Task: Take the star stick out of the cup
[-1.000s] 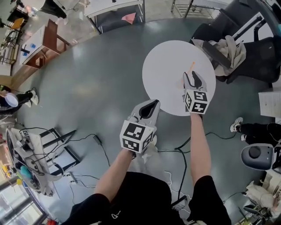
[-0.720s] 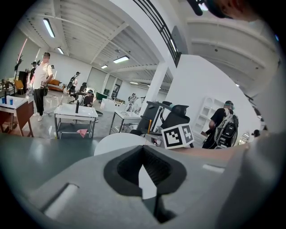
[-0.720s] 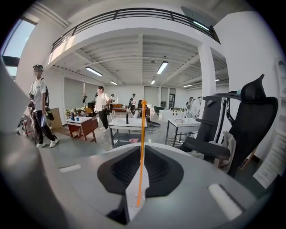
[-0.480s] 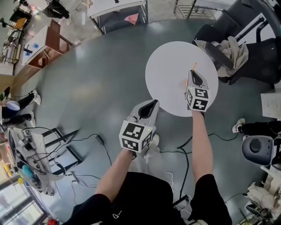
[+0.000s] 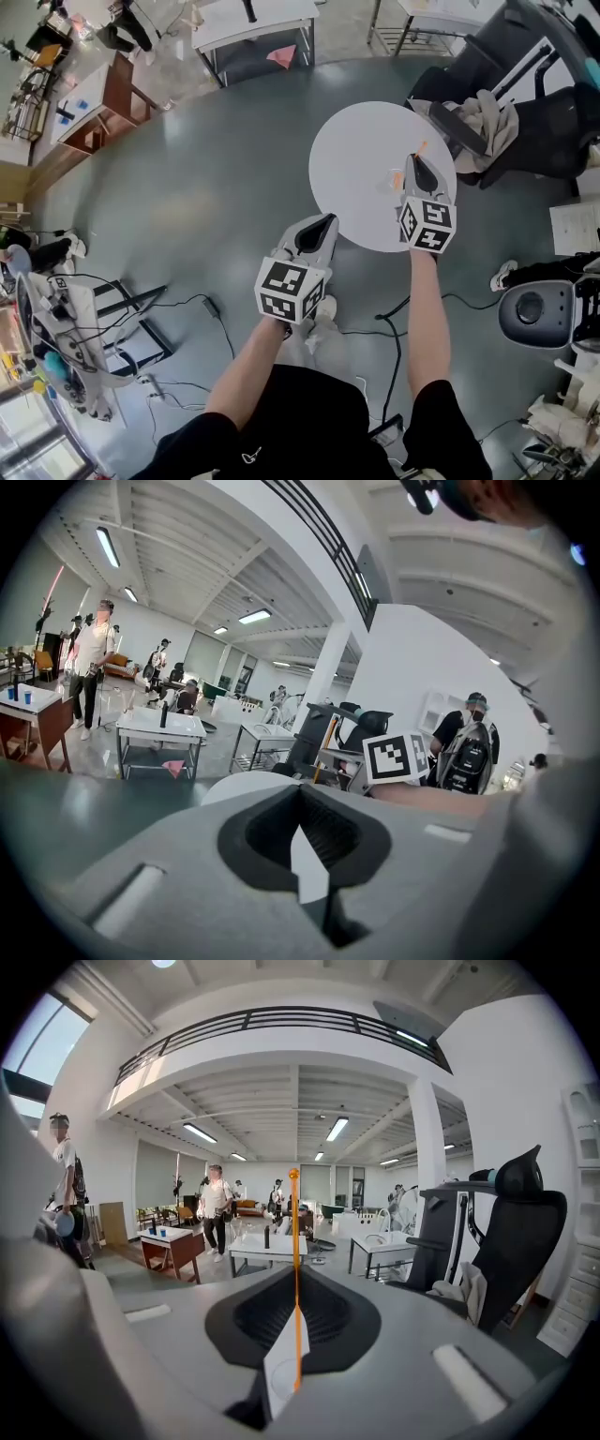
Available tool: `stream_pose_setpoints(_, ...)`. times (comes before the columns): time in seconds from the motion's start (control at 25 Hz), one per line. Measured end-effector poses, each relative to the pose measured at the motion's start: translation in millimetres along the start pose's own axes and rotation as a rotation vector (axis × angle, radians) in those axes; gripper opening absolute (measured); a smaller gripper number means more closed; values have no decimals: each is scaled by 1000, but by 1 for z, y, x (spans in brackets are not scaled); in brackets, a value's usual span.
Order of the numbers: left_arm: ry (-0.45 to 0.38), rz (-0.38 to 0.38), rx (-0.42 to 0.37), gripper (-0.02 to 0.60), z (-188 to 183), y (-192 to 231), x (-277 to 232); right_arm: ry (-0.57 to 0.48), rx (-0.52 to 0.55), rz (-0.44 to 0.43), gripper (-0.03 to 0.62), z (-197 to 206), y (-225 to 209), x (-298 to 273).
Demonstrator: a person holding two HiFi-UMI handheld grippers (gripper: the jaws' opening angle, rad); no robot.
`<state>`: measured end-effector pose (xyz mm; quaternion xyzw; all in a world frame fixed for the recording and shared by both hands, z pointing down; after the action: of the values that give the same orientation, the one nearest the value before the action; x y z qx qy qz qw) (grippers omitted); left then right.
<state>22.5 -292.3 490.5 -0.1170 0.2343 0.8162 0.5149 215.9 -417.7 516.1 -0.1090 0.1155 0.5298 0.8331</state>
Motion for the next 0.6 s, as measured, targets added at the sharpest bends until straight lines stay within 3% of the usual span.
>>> stream_pose_setpoints(0.6, -136, -13, 20, 3, -42, -16, 54, -175, 50, -9, 11, -95, 60, 99)
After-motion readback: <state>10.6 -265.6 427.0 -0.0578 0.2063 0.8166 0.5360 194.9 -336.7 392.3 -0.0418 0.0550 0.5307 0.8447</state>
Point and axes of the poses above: the fingertips, and each gripper's own axes: x backward along the fingers, y to its left, z out of its underside, the point moved 3 cm from there along x, backward along the fingers, and after that the axes turned 14 degrees about -z, right-handed, at the moved point
